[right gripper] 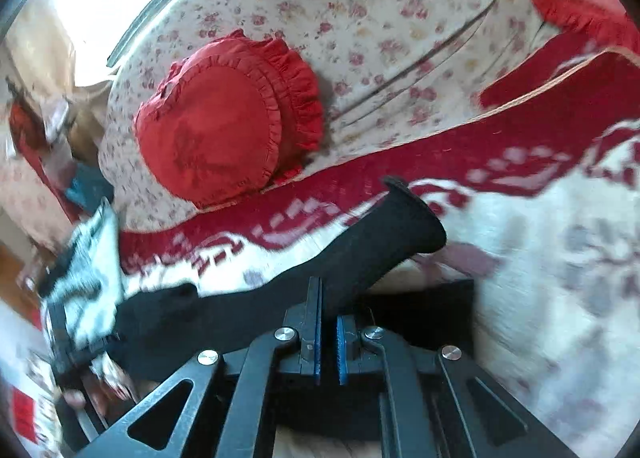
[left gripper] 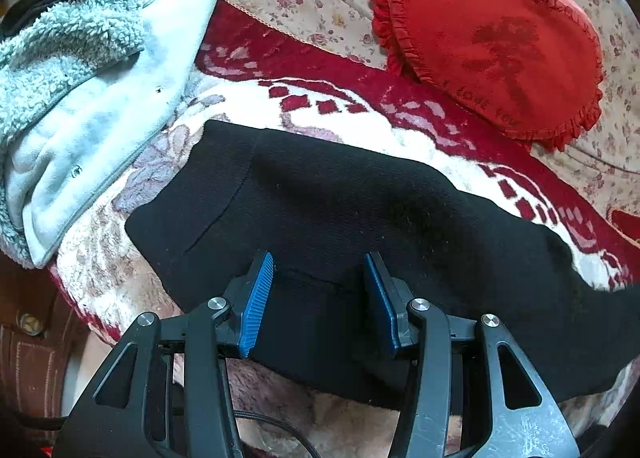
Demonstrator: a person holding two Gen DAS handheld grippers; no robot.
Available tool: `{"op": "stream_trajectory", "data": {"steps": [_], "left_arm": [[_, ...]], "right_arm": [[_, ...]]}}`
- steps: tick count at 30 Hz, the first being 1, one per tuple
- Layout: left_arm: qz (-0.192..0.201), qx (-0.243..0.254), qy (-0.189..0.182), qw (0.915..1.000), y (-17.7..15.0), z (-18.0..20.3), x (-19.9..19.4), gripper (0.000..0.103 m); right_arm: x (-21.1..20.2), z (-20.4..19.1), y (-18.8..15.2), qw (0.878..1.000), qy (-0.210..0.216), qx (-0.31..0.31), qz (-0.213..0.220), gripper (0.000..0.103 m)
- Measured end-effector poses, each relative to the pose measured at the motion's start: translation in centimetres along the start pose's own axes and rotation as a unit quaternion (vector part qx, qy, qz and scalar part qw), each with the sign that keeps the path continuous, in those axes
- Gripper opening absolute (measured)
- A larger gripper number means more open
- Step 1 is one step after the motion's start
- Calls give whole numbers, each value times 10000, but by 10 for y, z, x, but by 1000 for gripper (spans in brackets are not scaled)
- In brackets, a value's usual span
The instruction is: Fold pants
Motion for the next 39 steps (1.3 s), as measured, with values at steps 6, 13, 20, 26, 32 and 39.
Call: {"op": "stream_trajectory", "data": {"steps": [6, 13, 20, 26, 32, 39], "left_arm": [[99, 67, 109, 9999, -3, 5, 2, 47], [54, 16, -64, 10000, -2, 0, -3, 47], [182, -29, 23, 9998, 4, -14, -17, 47], [161, -74, 134, 9998, 3, -29, -18, 47], [314, -37, 426, 9986, 8, -46, -25, 47], [320, -481, 372, 9976, 15, -75, -25, 47]], "right_arm": [[17, 24, -53, 9960, -461, 70, -761, 5], [-2, 42, -49, 9944, -686, 286, -756, 21], [-31, 48, -34, 9919, -1189, 306, -315, 21], [9, 43, -38, 9791, -1804, -300, -885, 21], [-21, 0, -16, 9910, -1272, -371, -206, 22], [31, -115, -16, 9904, 524, -1132, -602, 30]]}}
Point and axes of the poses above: each gripper's, at about its wrist camera, not at the fingertips, and x roughly the way its jaws point, z to its right, y to its top, the point moved 1 cm from there along x, roughly the way its jaws point, and after that the axes turned 9 degrees about -y, right-handed, at the moved point
